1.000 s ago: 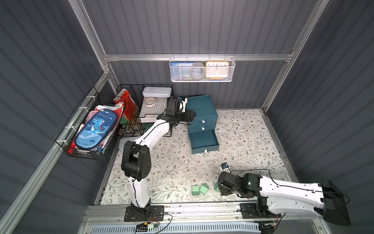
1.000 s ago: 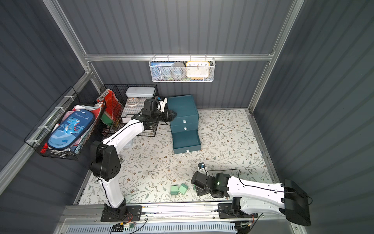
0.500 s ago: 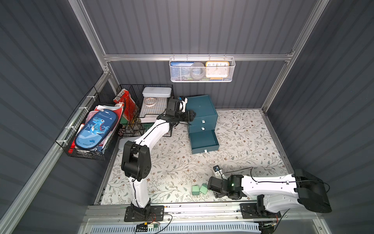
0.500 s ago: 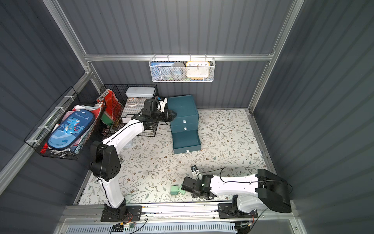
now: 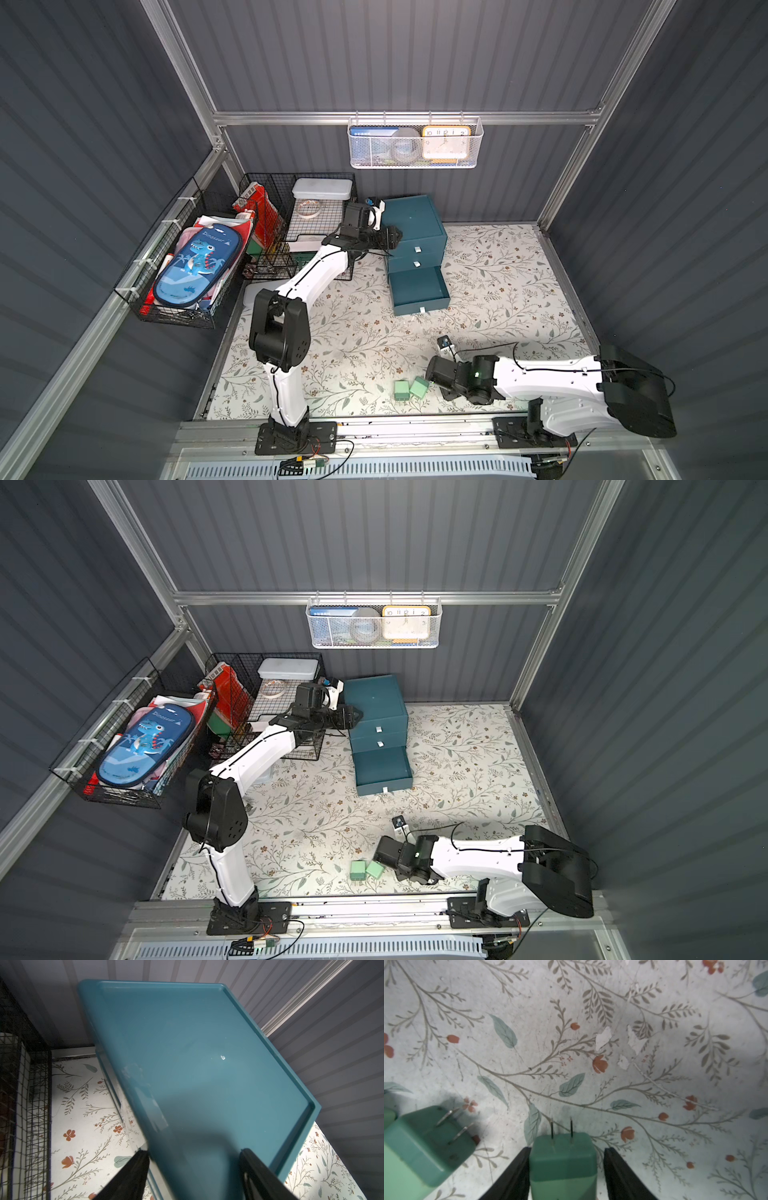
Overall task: Place the plugs into the drawer by color
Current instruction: Pick up the plug from the center of the board.
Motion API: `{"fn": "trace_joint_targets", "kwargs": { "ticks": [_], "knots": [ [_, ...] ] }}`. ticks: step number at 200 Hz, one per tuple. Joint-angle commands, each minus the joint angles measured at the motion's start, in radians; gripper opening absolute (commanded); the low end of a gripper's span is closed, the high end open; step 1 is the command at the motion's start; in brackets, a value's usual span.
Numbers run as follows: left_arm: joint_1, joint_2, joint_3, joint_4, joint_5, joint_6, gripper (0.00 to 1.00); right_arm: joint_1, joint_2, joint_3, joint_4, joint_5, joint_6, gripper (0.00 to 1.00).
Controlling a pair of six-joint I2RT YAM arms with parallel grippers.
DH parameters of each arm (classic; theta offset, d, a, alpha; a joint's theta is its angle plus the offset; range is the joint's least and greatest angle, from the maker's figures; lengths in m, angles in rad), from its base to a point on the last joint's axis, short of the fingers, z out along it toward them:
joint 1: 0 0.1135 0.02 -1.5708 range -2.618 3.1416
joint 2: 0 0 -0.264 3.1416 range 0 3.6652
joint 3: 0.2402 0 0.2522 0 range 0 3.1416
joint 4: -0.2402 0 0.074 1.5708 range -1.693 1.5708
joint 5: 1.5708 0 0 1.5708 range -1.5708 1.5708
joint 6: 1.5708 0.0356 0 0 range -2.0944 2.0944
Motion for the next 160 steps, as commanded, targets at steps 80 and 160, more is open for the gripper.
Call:
{"fn": "trace_joint_targets", "kwargs": {
  "ticks": [80,160],
  "knots": [
    [-0.012,0.051,-0.042,-0.146,-0.007,0.017,0.73,-0.117,-0.072,0.082,-0.021,0.029,-0.106,0.33],
    [-0.012,0.052,-0.054,-0.149,-0.018,0.022,0.73,-0.525,0.303,0.584,0.095,-0.130,-0.541,0.28]
  ]
}}
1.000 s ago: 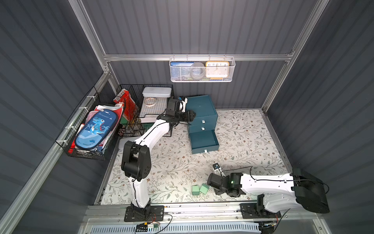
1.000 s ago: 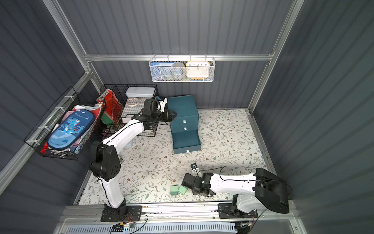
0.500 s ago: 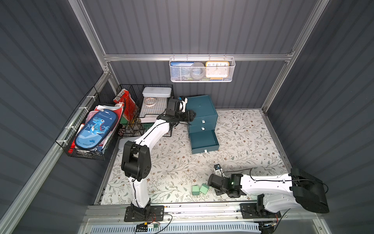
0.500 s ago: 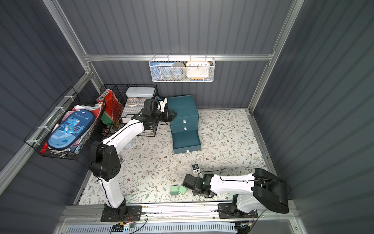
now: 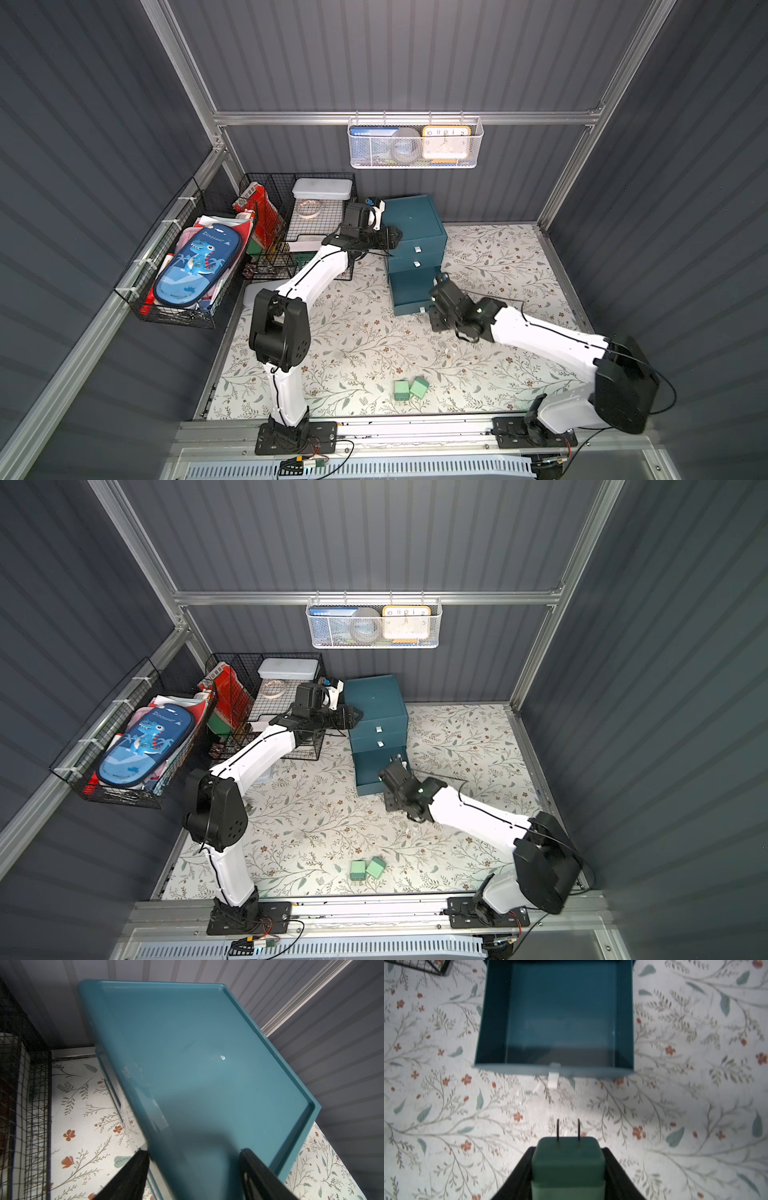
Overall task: Place the plugs into the drawer by color
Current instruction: Pick up the plug from the center of the board, then place the plug in the drawer.
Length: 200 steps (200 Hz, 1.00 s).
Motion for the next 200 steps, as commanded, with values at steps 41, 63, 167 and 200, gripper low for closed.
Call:
{"fn": "trace_joint_targets", "kwargs": {
  "ticks": [41,63,167,200],
  "knots": [
    [-0.012,0.068,-0.044,-0.154,-0.014,0.024,0.73,-0.156,0.279,0.226,0.041,-0.105,-0.203,0.27],
    [-0.012,0.073,-0.042,-0.154,-0.010,0.024,0.73,-0.164,0.308,0.222,0.087,-0.079,-0.238,0.27],
    [-0.012,0.062,-0.044,-0.160,-0.010,0.029,0.73,-0.164,0.395,0.238,0.054,0.000,-0.220,0.42],
    [-0.012,0.061,-0.042,-0.162,-0.010,0.030,0.73,-0.167,0.399,0.255,0.038,0.015,-0.226,0.51]
  ]
}}
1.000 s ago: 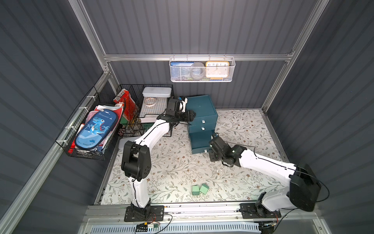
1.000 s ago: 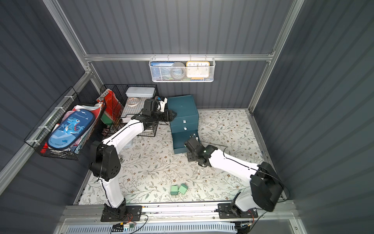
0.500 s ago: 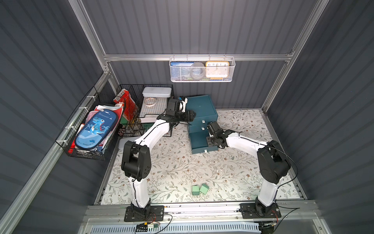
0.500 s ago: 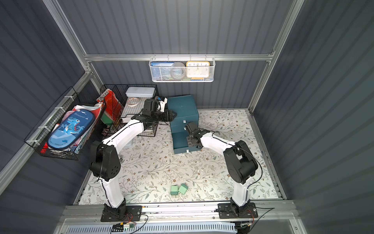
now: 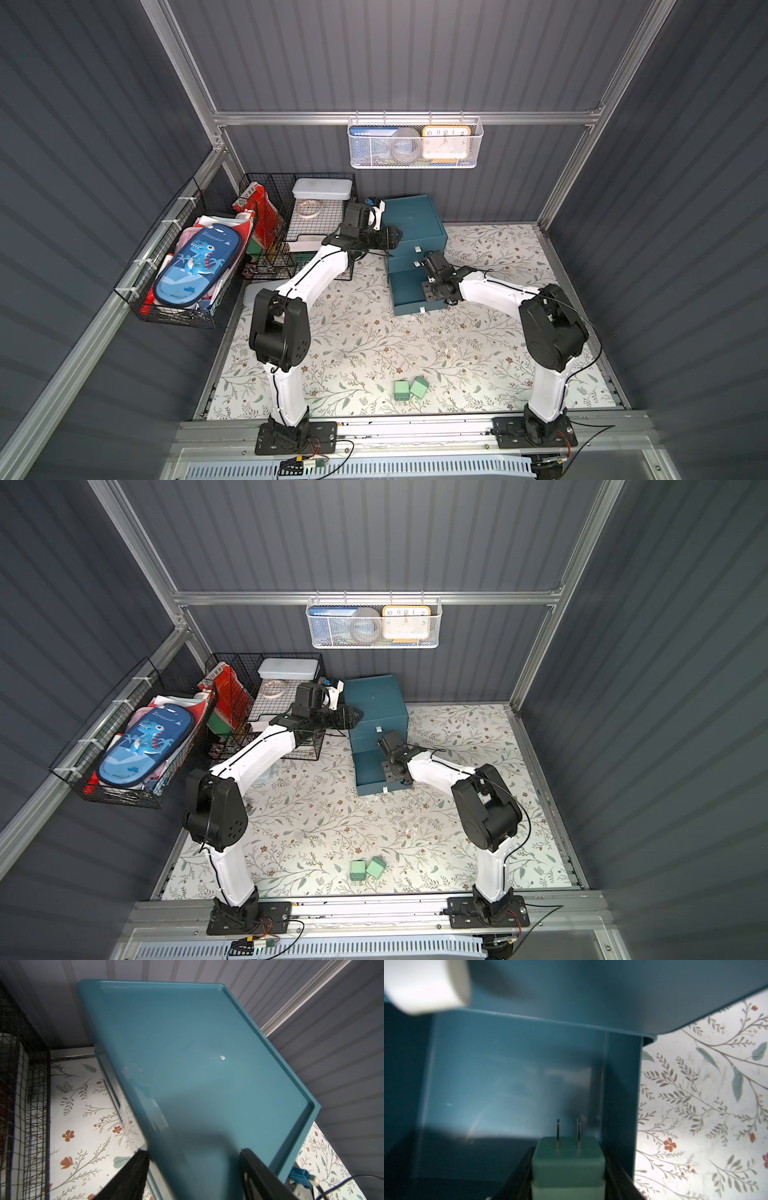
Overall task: Place the plugs into the drawer by color
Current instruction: Place the plug in the drawer, then pick up the plug from the center of the board.
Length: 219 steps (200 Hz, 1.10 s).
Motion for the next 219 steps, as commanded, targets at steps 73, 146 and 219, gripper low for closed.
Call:
{"fn": "trace_joint_targets", "kwargs": {
  "ticks": [73,146,219],
  "knots": [
    [-0.012,0.053,-0.044,-0.173,-0.014,0.039,0.73,-0.001,-0.103,0.021,-0.111,-0.045,0.005,0.67],
    [-0.012,0.069,-0.028,-0.184,-0.026,0.042,0.73,0.416,-0.617,-0.465,-0.162,-0.013,0.156,0.66],
    [-0.012,0.052,-0.044,-0.161,-0.045,0.031,0.73,0.830,-0.634,-0.613,-0.203,0.136,0.446,0.74]
  ]
}}
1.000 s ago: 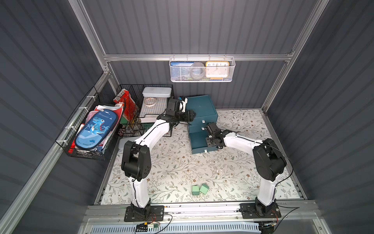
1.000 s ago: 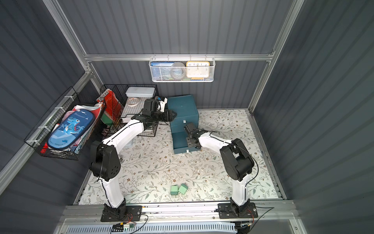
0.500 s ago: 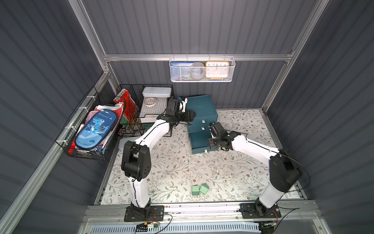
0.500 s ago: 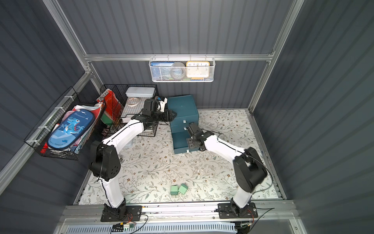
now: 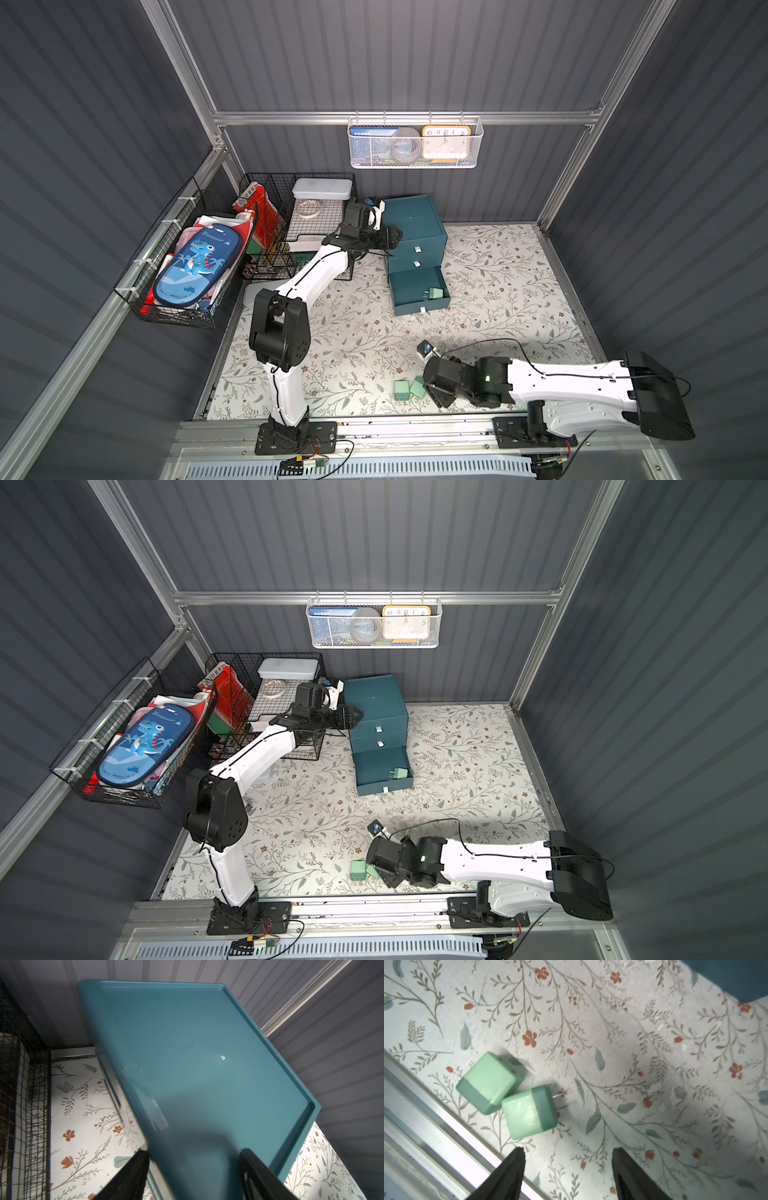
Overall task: Place the plugs into the drawer by color
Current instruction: Pick up the plug from the center of the board.
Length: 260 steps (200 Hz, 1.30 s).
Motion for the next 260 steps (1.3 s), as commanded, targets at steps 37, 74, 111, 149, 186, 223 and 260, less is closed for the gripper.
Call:
{"fn": "trace_joint_targets", "kwargs": {
  "ticks": [37,74,111,149,186,223,260],
  "knots": [
    [-0.012,0.053,-0.046,-0.160,-0.047,0.031,0.73,0.086,0.105,-0.006,0.068,0.064,0.115,0.77],
    [-0.012,0.055,-0.042,-0.162,-0.048,0.035,0.73,0.084,0.219,0.015,0.141,0.089,0.101,0.78],
    [-0.012,0.053,-0.045,-0.164,-0.046,0.034,0.73,0.042,0.232,-0.010,0.136,0.136,0.118,0.80],
    [-0.012,0.056,-0.043,-0.161,-0.042,0.032,0.73,-0.075,0.157,-0.078,0.160,0.118,0.114,0.80],
    [-0.012,0.057,-0.039,-0.162,-0.040,0.033,0.73,-0.184,0.107,-0.116,0.170,0.087,0.114,0.80],
    [-0.012,0.053,-0.036,-0.165,-0.037,0.034,0.73,-0.207,0.086,-0.079,0.058,0.119,0.186,0.79],
    [-0.012,0.048,-0.036,-0.167,-0.034,0.034,0.73,-0.204,0.013,-0.047,0.084,0.013,0.193,0.77]
  ]
}}
